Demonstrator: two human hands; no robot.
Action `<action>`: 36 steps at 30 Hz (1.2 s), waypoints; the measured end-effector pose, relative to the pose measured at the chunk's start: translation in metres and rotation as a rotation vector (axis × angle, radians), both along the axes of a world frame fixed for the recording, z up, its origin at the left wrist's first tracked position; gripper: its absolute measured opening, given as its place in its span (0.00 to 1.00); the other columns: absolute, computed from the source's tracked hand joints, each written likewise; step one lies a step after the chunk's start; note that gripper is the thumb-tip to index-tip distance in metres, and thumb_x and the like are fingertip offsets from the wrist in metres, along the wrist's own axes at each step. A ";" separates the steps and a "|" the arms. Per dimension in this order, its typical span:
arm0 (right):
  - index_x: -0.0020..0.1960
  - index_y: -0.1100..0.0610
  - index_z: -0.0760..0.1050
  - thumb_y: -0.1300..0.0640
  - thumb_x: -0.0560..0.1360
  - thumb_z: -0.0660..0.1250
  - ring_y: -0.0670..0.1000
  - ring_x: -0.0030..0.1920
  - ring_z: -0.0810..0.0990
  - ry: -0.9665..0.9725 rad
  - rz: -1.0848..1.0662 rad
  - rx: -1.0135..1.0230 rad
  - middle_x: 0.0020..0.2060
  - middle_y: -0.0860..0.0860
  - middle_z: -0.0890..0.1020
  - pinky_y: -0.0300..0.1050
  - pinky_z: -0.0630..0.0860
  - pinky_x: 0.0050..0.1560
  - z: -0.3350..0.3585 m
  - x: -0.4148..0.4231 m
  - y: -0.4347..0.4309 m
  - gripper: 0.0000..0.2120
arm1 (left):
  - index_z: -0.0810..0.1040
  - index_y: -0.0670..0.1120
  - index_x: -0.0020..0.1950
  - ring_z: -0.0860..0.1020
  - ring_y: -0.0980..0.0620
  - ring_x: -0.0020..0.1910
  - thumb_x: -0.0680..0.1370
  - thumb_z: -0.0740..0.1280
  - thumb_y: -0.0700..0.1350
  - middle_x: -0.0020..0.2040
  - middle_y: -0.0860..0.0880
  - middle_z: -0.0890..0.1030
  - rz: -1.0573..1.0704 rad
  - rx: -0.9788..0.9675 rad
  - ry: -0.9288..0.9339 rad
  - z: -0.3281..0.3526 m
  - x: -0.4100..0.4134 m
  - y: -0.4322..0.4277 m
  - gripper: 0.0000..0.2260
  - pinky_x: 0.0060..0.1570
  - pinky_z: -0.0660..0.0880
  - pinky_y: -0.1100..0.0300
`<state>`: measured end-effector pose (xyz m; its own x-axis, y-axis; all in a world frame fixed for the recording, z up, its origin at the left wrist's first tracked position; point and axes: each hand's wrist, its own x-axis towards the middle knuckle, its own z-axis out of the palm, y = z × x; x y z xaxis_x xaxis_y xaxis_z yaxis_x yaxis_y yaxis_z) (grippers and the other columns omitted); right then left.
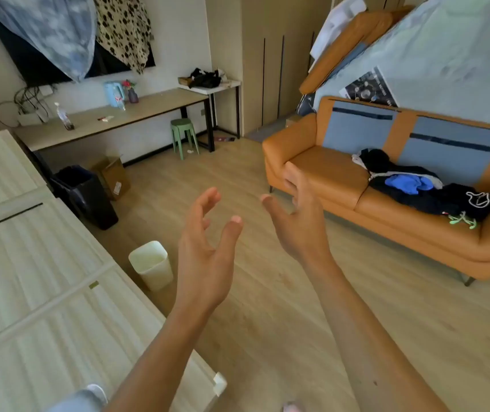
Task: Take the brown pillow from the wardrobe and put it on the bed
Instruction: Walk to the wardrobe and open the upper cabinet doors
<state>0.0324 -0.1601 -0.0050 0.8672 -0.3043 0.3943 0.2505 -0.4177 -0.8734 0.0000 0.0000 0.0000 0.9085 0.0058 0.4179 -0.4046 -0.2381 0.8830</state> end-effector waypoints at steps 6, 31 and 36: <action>0.82 0.53 0.63 0.51 0.81 0.70 0.44 0.76 0.70 0.071 0.010 0.096 0.77 0.48 0.72 0.47 0.67 0.75 -0.023 0.051 -0.036 0.32 | 0.72 0.56 0.73 0.76 0.63 0.68 0.78 0.66 0.54 0.67 0.58 0.79 0.036 -0.207 0.121 -0.015 0.045 -0.035 0.23 0.71 0.73 0.55; 0.78 0.47 0.68 0.51 0.79 0.72 0.37 0.70 0.73 0.287 0.116 0.174 0.71 0.42 0.76 0.41 0.69 0.71 -0.061 0.426 -0.140 0.29 | 0.80 0.53 0.64 0.81 0.63 0.59 0.78 0.65 0.52 0.59 0.55 0.85 0.024 -0.319 0.257 -0.044 0.444 -0.158 0.15 0.58 0.76 0.66; 0.76 0.52 0.70 0.57 0.80 0.71 0.45 0.69 0.77 0.281 0.058 0.203 0.69 0.48 0.78 0.53 0.70 0.74 -0.032 0.539 -0.138 0.25 | 0.80 0.52 0.63 0.81 0.62 0.60 0.77 0.65 0.54 0.58 0.55 0.85 -0.023 -0.322 0.232 -0.019 0.568 -0.143 0.16 0.57 0.74 0.69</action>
